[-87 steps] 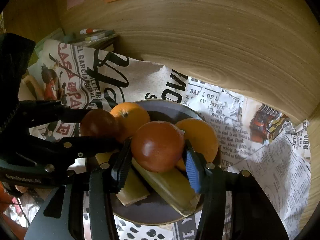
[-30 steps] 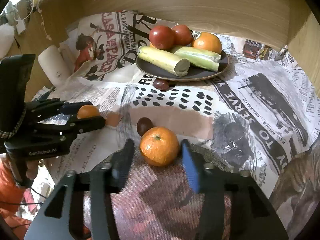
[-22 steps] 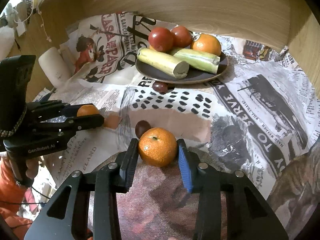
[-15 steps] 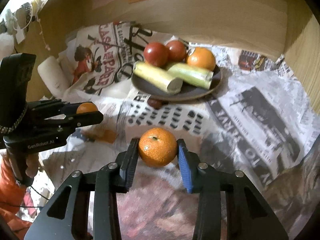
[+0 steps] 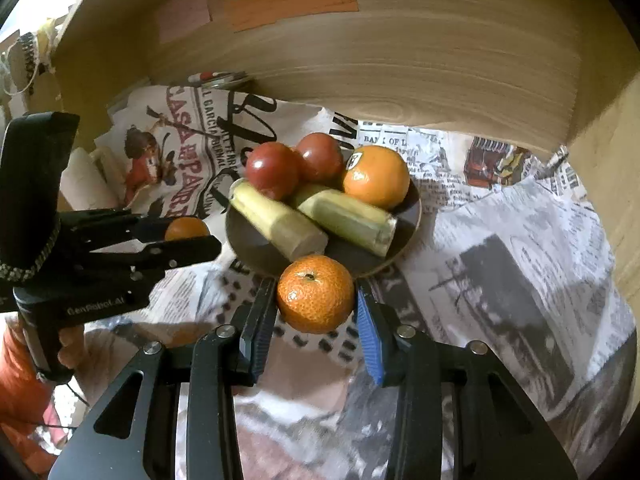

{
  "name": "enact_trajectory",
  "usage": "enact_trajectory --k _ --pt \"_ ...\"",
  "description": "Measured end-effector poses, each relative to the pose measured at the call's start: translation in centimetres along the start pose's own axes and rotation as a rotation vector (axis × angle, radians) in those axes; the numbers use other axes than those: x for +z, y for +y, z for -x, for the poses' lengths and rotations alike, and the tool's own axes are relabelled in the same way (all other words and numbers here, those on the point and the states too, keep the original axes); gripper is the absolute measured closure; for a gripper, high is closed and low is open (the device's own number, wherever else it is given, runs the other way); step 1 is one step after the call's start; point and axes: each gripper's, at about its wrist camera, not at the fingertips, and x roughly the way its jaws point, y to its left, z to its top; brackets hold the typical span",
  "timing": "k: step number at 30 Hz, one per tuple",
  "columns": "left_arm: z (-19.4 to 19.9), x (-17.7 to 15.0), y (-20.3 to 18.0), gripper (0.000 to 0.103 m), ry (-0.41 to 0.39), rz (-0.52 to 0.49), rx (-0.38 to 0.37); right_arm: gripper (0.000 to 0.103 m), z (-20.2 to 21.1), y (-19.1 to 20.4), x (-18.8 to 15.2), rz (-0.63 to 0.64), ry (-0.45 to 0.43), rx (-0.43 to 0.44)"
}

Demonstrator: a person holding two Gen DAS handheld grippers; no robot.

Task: Organize fruits
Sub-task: 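Carry both mandarins onto the dark plate and open both tools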

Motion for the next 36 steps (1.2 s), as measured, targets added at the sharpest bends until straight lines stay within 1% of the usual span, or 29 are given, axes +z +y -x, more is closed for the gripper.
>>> enact_trajectory --k 7,11,17,18,20,23,27,29,32,33,35,36 --pt "-2.2 1.1 0.5 0.068 0.033 0.004 -0.01 0.067 -2.6 -0.9 1.6 0.012 0.047 -0.003" --pt "-2.8 1.4 0.8 0.068 0.043 0.007 -0.009 0.067 -4.0 -1.3 1.9 0.011 0.079 -0.006" --pt "-3.5 1.6 1.1 0.067 0.059 0.019 -0.01 0.067 -5.2 -1.5 1.9 0.01 0.1 -0.003" --pt "-3.6 1.6 1.2 0.066 0.062 0.021 -0.011 0.067 -5.3 -1.5 2.0 0.01 0.102 -0.002" --pt "-3.7 1.6 1.3 0.056 0.061 0.027 -0.01 0.067 -5.5 -1.6 2.0 0.007 0.104 -0.001" --pt "-3.3 1.6 1.3 0.044 0.04 0.03 0.003 0.067 -5.7 -1.5 2.0 0.01 0.108 -0.003" --pt "-2.7 1.6 1.5 0.044 0.029 0.032 0.004 0.063 -5.4 -1.2 2.0 0.024 0.102 -0.018" --pt "-2.2 1.6 1.6 0.044 0.023 0.033 0.009 0.058 -4.8 -0.9 2.1 0.031 0.086 -0.03" --pt "-1.3 1.4 2.0 0.043 0.006 0.033 0.024 0.057 -3.7 -0.5 2.1 0.029 0.063 -0.017" --pt "-1.0 1.3 2.1 0.043 0.003 0.034 0.028 0.057 -3.4 -0.3 2.0 0.029 0.058 -0.013" --pt "-0.4 1.2 2.5 0.036 -0.008 0.039 0.04 0.057 -2.9 0.3 1.7 0.034 0.051 -0.004" --pt "-0.1 1.1 2.7 0.035 -0.015 0.041 0.046 0.057 -2.7 0.6 1.5 0.037 0.051 0.002"
